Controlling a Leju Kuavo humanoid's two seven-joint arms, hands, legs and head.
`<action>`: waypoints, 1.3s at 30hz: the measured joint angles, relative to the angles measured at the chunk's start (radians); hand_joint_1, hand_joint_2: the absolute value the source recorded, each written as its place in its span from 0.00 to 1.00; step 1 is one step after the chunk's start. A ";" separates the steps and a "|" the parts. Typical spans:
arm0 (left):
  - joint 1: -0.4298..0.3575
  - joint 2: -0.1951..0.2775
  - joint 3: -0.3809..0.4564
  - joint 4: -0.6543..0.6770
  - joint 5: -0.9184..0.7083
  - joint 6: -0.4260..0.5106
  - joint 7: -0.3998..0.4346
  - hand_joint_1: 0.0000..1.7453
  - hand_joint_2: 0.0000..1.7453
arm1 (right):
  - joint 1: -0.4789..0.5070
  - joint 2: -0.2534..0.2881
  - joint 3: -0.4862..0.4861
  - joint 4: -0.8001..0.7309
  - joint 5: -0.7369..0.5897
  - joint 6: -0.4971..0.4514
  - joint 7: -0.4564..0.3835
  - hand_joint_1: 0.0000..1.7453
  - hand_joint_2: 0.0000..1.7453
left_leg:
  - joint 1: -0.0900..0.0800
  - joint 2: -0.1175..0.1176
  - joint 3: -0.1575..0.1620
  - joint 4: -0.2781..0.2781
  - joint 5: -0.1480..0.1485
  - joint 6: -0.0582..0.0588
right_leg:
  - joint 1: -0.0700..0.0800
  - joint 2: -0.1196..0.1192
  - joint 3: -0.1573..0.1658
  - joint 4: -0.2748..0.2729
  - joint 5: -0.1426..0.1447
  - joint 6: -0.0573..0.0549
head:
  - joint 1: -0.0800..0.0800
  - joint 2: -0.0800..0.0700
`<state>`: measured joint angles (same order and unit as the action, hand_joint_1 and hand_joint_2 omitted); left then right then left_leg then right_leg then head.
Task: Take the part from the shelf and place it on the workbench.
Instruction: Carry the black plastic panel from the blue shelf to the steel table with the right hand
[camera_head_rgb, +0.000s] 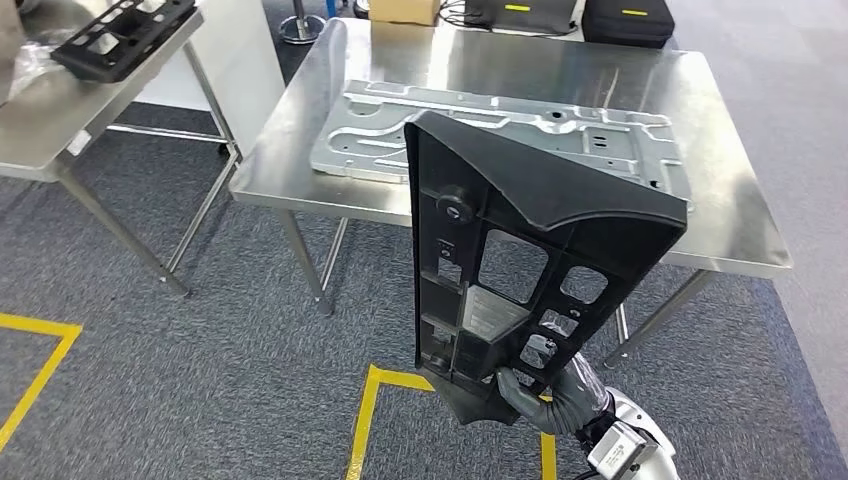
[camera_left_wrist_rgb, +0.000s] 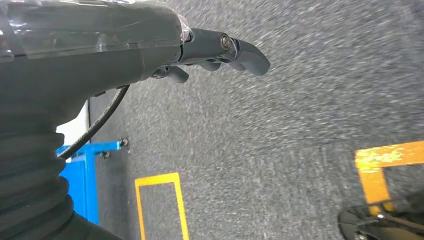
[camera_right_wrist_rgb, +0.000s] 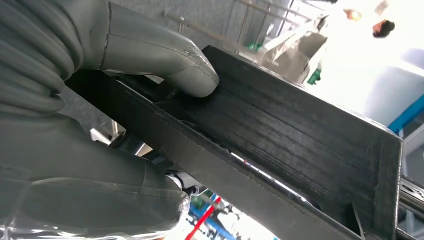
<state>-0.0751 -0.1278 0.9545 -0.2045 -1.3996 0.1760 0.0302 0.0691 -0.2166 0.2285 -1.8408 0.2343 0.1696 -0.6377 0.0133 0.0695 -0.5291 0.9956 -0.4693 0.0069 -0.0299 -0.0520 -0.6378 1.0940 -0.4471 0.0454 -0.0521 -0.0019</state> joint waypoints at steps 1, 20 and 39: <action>0.000 0.000 0.000 0.000 0.002 0.000 0.000 0.00 1.00 | -0.002 0.000 0.000 0.001 0.000 0.000 0.000 1.00 1.00 | -0.002 0.009 0.002 0.004 -0.007 -0.007 | 0.002 -0.015 0.022 -0.045 0.013 -0.004 | 0.000 0.000; -0.015 -0.010 0.024 0.000 0.025 0.056 -0.013 0.00 1.00 | -0.013 -0.005 -0.002 0.011 0.051 -0.027 0.000 1.00 1.00 | -0.025 -0.077 -0.039 0.017 0.016 0.018 | 0.029 0.123 0.046 -0.070 -0.001 -0.045 | 0.000 0.000; -0.010 -0.013 0.024 0.000 0.011 0.062 -0.014 0.00 1.00 | -0.002 -0.004 -0.004 0.004 0.052 -0.055 -0.014 1.00 1.00 | -0.003 -0.058 -0.028 0.131 -0.102 -0.041 | 0.005 0.047 0.043 -0.071 0.000 -0.053 | 0.000 0.000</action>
<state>-0.0849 -0.1404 0.9789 -0.2045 -1.3887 0.2375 0.0157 0.0674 -0.2205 0.2244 -1.8372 0.2866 0.1144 -0.6516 0.0098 0.0116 -0.5571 1.1269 -0.5708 -0.0337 -0.0244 -0.0050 -0.5944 1.0235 -0.4469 -0.0077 -0.0523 -0.0019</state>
